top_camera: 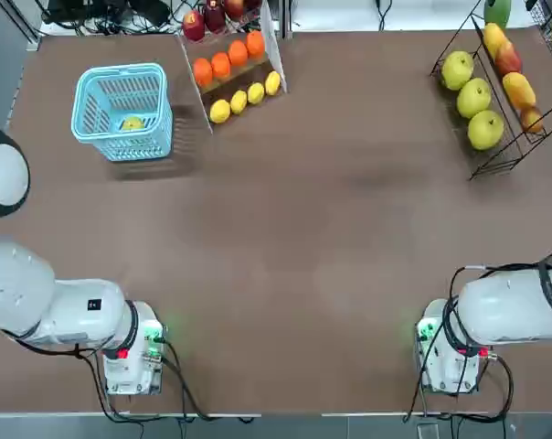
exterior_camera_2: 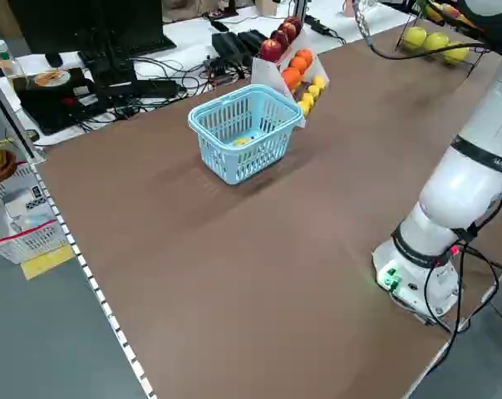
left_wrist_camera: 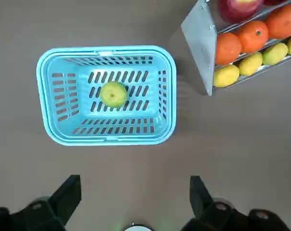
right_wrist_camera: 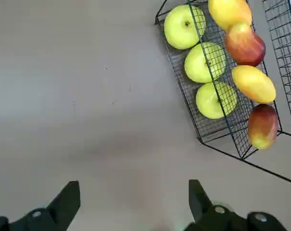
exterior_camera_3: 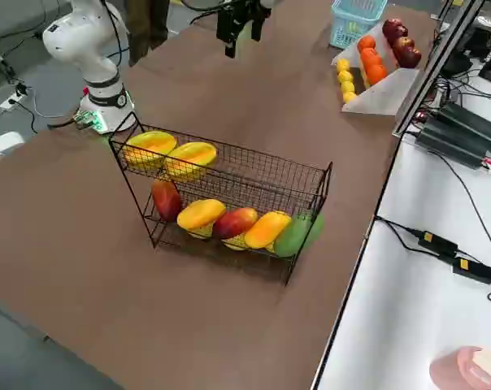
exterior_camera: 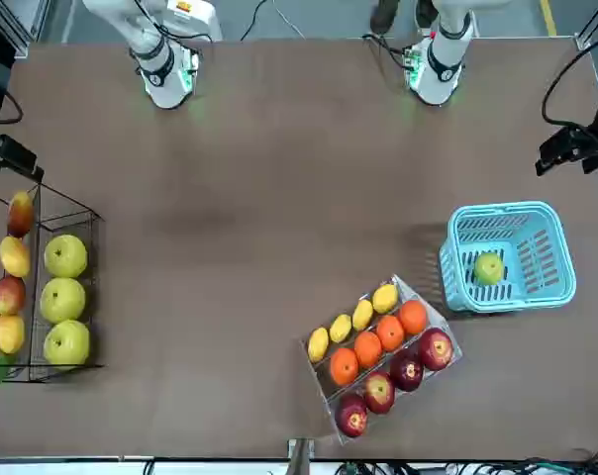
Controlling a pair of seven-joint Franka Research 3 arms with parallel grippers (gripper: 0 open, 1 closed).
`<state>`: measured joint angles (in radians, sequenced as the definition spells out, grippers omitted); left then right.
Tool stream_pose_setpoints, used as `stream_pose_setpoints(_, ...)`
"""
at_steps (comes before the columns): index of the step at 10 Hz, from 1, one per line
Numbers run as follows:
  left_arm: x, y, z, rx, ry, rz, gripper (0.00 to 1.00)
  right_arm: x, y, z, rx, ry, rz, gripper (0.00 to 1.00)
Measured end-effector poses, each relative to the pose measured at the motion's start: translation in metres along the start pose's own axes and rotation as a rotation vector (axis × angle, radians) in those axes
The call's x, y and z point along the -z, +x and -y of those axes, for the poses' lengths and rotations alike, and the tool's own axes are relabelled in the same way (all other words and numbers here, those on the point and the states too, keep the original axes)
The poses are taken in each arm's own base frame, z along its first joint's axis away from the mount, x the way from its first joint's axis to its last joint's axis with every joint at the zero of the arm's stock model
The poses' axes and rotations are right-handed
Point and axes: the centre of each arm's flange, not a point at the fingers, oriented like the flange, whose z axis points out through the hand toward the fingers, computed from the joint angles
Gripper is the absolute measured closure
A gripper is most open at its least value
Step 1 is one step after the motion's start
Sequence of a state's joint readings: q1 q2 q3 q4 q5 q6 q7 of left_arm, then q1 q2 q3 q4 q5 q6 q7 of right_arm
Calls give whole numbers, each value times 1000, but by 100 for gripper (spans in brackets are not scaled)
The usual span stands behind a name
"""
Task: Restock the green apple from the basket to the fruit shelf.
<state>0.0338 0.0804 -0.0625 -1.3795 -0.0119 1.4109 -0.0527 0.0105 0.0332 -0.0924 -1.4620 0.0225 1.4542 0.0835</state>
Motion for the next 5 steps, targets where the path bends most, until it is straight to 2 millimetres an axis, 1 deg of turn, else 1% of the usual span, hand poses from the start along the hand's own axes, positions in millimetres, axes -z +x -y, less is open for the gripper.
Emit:
stream_pose_setpoints(4, 2, 2, 0, -17, -1, -19, 0, 0, 0, -2, -3, 0, 3, 0)
stream_pose_setpoints(5, -2, 3, 0, -17, -1, -21, 0, 0, 0, -2, -3, 0, 3, 0)
